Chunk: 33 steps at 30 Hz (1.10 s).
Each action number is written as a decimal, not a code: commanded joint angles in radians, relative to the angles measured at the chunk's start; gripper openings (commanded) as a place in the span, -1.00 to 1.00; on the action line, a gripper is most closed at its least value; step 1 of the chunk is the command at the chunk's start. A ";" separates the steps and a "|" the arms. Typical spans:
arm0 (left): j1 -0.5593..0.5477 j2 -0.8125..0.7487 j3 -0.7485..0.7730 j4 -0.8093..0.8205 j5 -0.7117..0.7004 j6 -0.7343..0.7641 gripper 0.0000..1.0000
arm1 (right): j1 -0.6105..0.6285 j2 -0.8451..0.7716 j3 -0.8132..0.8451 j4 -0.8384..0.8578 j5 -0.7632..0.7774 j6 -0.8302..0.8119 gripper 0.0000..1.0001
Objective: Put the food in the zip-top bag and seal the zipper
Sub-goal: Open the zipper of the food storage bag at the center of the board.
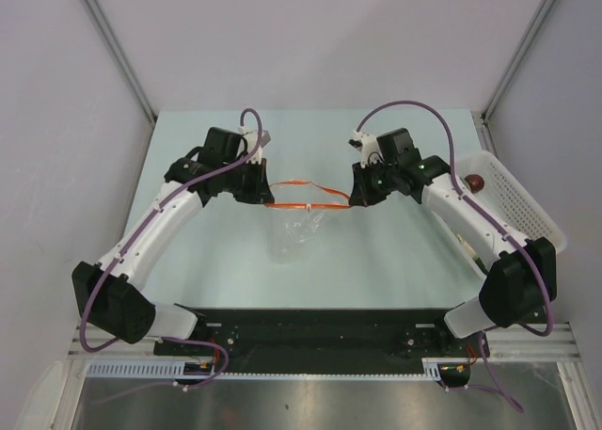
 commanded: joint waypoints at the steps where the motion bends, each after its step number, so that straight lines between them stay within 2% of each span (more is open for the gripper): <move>1: 0.012 -0.010 -0.013 0.012 -0.122 -0.011 -0.93 | 0.002 -0.030 0.037 -0.125 0.060 -0.155 -1.00; 5: 0.006 -0.004 -0.007 0.035 -0.082 -0.014 -0.55 | 0.031 -0.056 0.038 -0.093 0.011 -0.165 -1.00; 8: -0.003 0.002 0.025 0.049 -0.072 -0.017 -0.36 | 0.078 -0.074 0.041 -0.087 -0.009 -0.174 -1.00; 13: -0.021 0.010 0.056 0.055 -0.077 -0.016 -0.28 | 0.105 -0.085 0.046 -0.082 -0.013 -0.175 -1.00; 15: -0.023 0.012 0.057 0.050 -0.075 -0.017 -0.35 | 0.095 -0.081 0.049 -0.088 -0.009 -0.184 -1.00; 16: -0.023 0.010 0.057 0.050 -0.068 -0.016 -0.52 | 0.086 -0.079 0.052 -0.090 -0.009 -0.189 -1.00; 17: -0.023 0.004 0.057 0.050 -0.063 -0.016 -0.91 | 0.066 -0.073 0.053 -0.091 -0.008 -0.195 -1.00; 18: -0.023 -0.001 0.053 0.056 -0.060 -0.025 -1.00 | 0.054 -0.070 0.055 -0.090 -0.006 -0.197 -1.00; 19: -0.023 -0.002 0.050 0.060 -0.048 -0.033 -1.00 | 0.045 -0.065 0.066 -0.090 -0.002 -0.197 -1.00; 20: -0.023 -0.001 0.047 0.066 -0.039 -0.040 -1.00 | 0.016 -0.055 0.072 -0.091 0.001 -0.201 -0.94; 22: -0.023 0.010 0.039 0.069 -0.008 -0.068 -1.00 | -0.015 -0.050 0.093 -0.094 -0.008 -0.206 -0.65; 23: -0.023 0.025 0.036 0.073 0.006 -0.076 -1.00 | -0.038 -0.047 0.115 -0.097 -0.022 -0.215 -0.27; 25: -0.025 0.039 0.027 0.090 0.027 -0.097 -1.00 | -0.061 -0.044 0.139 -0.114 -0.045 -0.246 0.10; 26: -0.025 0.048 0.027 0.098 0.047 -0.105 -1.00 | -0.072 -0.044 0.161 -0.117 -0.074 -0.256 0.40; 29: -0.029 0.096 0.039 0.116 0.078 -0.137 -1.00 | -0.093 -0.041 0.188 -0.133 -0.086 -0.286 0.70; 33: -0.048 0.142 0.073 0.130 0.079 -0.163 -1.00 | -0.164 -0.022 0.262 -0.185 -0.108 -0.312 0.85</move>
